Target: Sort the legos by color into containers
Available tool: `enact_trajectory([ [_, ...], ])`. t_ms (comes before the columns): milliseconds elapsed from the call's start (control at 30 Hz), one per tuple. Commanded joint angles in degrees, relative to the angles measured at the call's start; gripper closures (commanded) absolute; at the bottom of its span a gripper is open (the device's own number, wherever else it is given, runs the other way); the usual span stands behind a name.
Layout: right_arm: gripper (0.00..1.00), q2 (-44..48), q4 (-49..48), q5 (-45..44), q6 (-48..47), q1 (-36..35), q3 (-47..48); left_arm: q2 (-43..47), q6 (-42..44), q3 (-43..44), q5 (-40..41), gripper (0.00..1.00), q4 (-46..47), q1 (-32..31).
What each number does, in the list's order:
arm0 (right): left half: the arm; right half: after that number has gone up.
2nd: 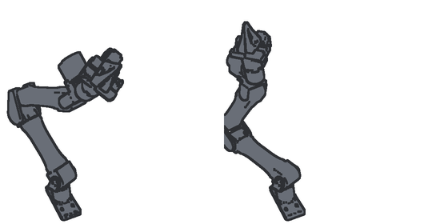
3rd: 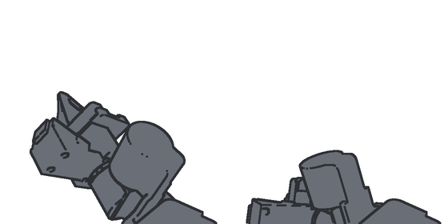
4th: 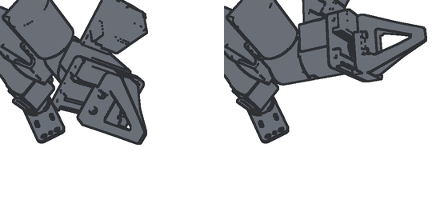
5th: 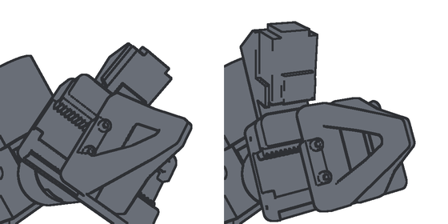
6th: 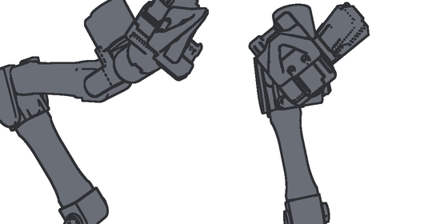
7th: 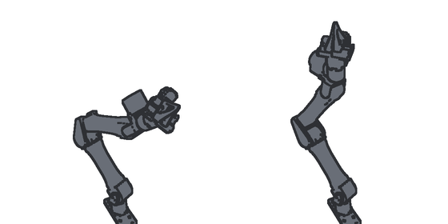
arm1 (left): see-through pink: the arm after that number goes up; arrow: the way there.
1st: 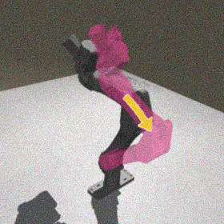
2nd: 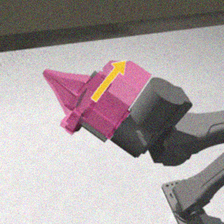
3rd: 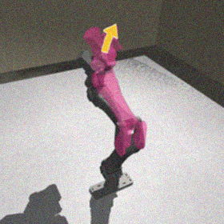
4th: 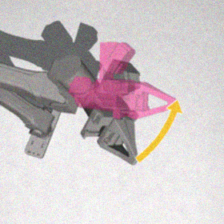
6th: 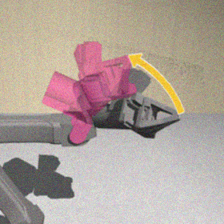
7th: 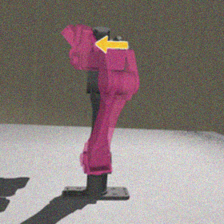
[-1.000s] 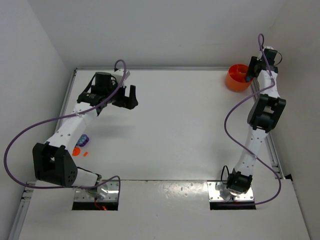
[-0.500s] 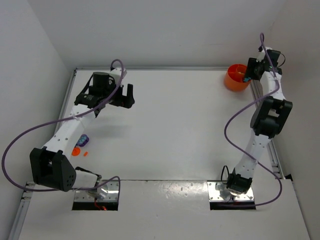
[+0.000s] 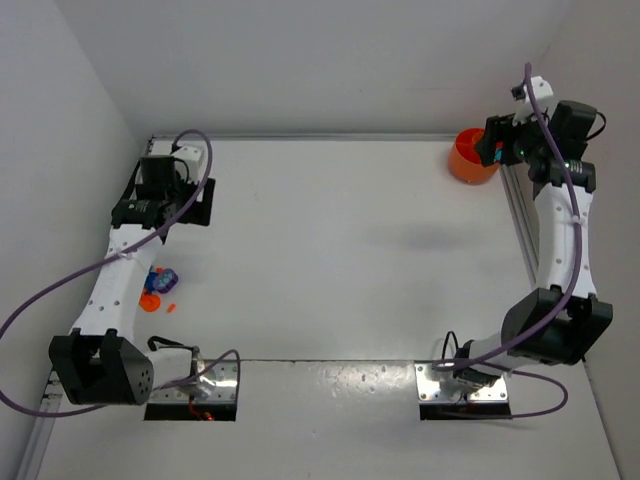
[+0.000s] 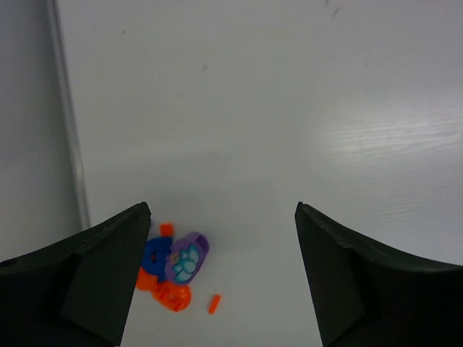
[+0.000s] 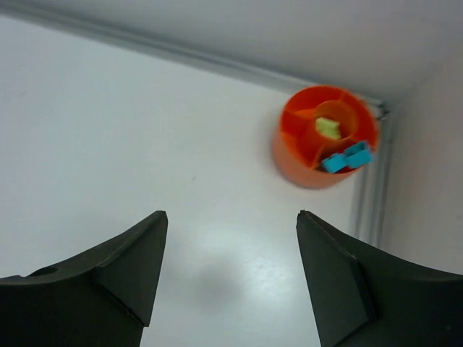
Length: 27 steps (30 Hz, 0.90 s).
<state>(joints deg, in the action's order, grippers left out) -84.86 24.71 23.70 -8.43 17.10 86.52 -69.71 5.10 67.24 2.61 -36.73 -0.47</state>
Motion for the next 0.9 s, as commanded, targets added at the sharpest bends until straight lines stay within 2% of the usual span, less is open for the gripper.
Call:
enact_trajectory([
  [0,0.29,2.8,8.3,11.4,-4.0,-1.0,-4.8,2.4,9.0,-3.5,4.0,0.17,-4.7,7.1],
  [67,0.29,3.3,10.2,14.3,-4.0,-1.6,-5.9,2.4,12.1,-6.2,1.4,0.26,-6.4,10.6],
  [233,0.31,2.8,14.2,16.5,-2.8,-4.9,-8.0,1.1,22.1,-10.9,-0.8,0.27,-8.9,18.2],
  [400,0.31,1.5,12.5,17.0,2.1,-8.3,-8.6,-1.7,27.0,-15.9,-2.7,0.23,-6.9,20.3],
  [567,0.31,1.5,12.5,15.8,2.6,-9.6,-9.7,-4.9,28.6,-19.2,-3.6,0.21,-2.0,21.5],
  [867,0.31,1.5,14.1,14.7,1.5,-9.6,-10.2,-13.6,31.7,-17.6,-6.6,0.21,0.3,23.8],
])
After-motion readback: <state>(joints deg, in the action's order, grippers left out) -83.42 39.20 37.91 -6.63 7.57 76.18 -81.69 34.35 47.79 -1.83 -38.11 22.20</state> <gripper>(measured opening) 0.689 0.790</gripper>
